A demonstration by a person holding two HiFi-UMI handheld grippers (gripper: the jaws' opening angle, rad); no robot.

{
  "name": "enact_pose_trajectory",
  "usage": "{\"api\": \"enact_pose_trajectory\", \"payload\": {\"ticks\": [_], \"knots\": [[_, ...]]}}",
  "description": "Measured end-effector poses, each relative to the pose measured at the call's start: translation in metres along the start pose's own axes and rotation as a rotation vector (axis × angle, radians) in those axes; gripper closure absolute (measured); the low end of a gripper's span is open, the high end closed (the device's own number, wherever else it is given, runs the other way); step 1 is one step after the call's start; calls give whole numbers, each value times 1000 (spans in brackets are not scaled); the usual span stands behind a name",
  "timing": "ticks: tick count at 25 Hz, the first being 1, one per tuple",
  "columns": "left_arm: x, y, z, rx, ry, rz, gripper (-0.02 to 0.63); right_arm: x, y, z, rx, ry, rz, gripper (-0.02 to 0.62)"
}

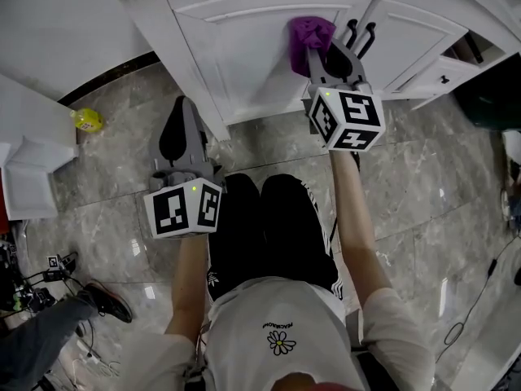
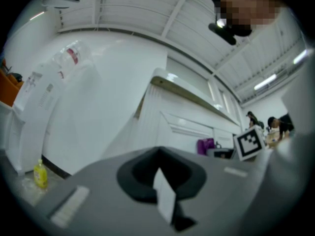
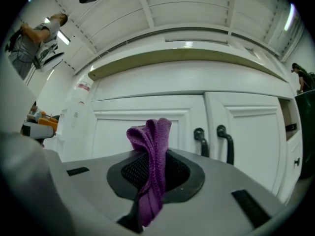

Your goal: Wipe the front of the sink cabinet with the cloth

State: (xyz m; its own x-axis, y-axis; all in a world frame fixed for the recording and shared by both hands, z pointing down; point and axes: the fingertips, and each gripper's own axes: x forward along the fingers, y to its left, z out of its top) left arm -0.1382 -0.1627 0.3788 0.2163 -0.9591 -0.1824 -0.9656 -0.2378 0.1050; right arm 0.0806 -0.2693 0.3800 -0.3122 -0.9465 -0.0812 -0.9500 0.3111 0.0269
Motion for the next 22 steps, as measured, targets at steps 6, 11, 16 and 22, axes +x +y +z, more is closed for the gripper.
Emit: {"api": "enact_pose_trajectory", "payload": {"ticks": [6,11,16,22], "knots": [[-2,-2,0,-1,6,-1,601,-14,-42,1,16,0,-108,541],[-3,-3,6,10,-11,-5,601,-20,-43,-1,27,-6,-163,541],[-6,1,3,3,-5,3,601,-26,-47,-3,17,-7,-234,541],[-12,7,0,3,1,12,601,-28,-44,-3,46,-15,-239,541]]}}
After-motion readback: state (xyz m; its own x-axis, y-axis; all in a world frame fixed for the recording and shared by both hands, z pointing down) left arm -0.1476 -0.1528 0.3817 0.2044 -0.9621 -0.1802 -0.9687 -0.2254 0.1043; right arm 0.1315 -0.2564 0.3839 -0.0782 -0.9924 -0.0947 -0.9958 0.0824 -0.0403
